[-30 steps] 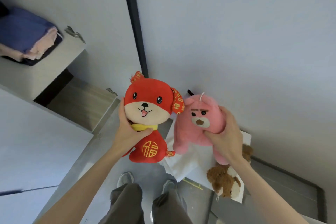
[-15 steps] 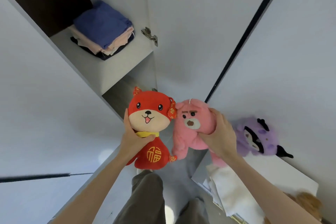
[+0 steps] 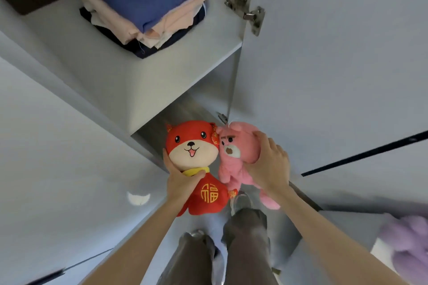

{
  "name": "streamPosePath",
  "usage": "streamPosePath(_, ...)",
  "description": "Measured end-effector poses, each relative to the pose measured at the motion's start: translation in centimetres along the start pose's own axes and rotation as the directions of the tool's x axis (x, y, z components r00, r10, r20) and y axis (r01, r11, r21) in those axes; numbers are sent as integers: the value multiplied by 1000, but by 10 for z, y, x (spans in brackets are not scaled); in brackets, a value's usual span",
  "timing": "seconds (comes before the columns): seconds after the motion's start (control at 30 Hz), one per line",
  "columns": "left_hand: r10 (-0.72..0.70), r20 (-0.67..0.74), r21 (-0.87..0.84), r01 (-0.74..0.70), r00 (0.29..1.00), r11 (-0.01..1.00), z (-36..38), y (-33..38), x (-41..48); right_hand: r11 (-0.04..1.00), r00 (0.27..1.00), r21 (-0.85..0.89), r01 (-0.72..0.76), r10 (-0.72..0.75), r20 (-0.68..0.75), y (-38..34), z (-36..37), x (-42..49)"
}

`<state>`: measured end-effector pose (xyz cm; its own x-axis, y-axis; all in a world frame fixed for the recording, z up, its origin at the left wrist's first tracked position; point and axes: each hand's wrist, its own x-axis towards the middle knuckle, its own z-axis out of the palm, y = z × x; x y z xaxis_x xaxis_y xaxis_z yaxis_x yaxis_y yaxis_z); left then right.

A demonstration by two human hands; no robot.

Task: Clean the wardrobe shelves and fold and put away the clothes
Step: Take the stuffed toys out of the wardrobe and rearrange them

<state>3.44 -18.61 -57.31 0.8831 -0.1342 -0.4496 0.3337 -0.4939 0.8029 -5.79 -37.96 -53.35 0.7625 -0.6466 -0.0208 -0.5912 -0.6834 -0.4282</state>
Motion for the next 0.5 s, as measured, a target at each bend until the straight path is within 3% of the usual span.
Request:
streamPosePath(0.27, -114, -277, -128, 81, 954, 988, 73, -78, 167, 978, 978, -40, 206, -204, 42, 0, 177, 131)
streamPosePath(0.5, -143, -486, -311, -17, 862, 950, 101, -134, 309, 884, 894, -136, 448, -447, 36, -32, 303, 234)
